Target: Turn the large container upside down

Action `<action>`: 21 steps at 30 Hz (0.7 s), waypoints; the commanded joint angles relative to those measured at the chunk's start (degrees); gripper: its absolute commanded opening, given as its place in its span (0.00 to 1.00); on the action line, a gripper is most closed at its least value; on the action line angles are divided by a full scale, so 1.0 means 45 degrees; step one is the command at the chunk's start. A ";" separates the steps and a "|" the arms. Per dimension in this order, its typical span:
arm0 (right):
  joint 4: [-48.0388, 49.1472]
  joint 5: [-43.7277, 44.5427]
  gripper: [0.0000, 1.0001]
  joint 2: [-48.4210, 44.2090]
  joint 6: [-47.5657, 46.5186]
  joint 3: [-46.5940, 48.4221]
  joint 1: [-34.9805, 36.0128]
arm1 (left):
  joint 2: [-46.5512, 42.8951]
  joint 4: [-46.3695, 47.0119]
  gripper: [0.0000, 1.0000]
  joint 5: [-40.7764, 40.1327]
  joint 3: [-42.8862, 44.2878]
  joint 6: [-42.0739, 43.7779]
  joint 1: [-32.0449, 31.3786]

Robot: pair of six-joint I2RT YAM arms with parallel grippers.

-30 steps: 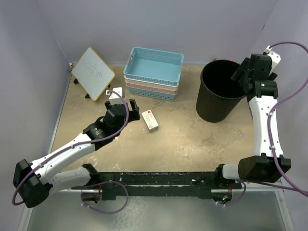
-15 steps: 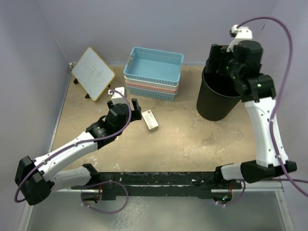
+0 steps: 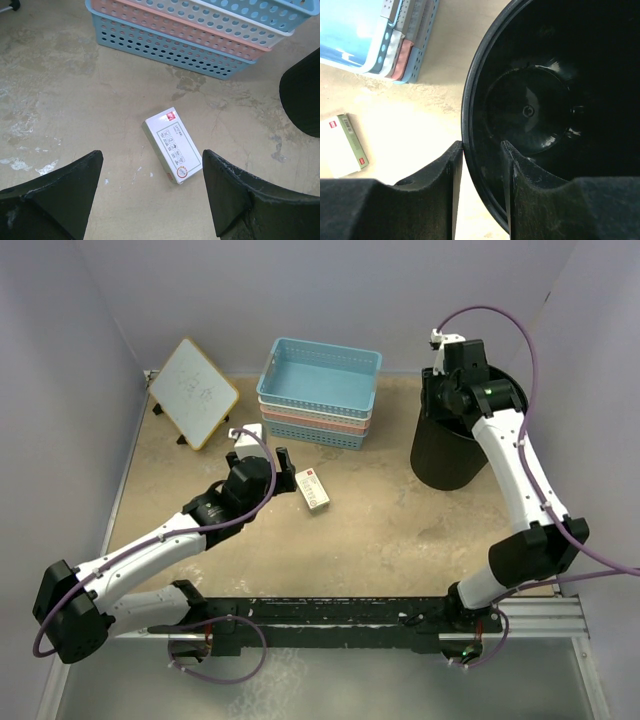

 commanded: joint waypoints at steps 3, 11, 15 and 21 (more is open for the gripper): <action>0.0013 -0.0432 0.44 -0.0303 -0.0029 -0.0078 -0.0021 | -0.0147 0.0295 0.78 0.0016 -0.0046 -0.0125 0.0018; 0.0724 -0.0430 0.24 -0.0722 0.0228 -0.1485 -0.0018 | 0.0089 0.0590 0.78 0.0370 -0.0145 -0.0112 0.0018; 0.0771 -0.0451 0.00 -0.1235 0.0759 -0.1571 -0.0023 | 0.1249 0.1496 0.77 0.2204 0.0257 -0.0252 -0.0042; 0.0958 -0.0797 0.00 -0.2435 0.1564 -0.1864 -0.0008 | 0.4650 0.2804 0.74 0.2391 0.2151 -0.0943 -0.1398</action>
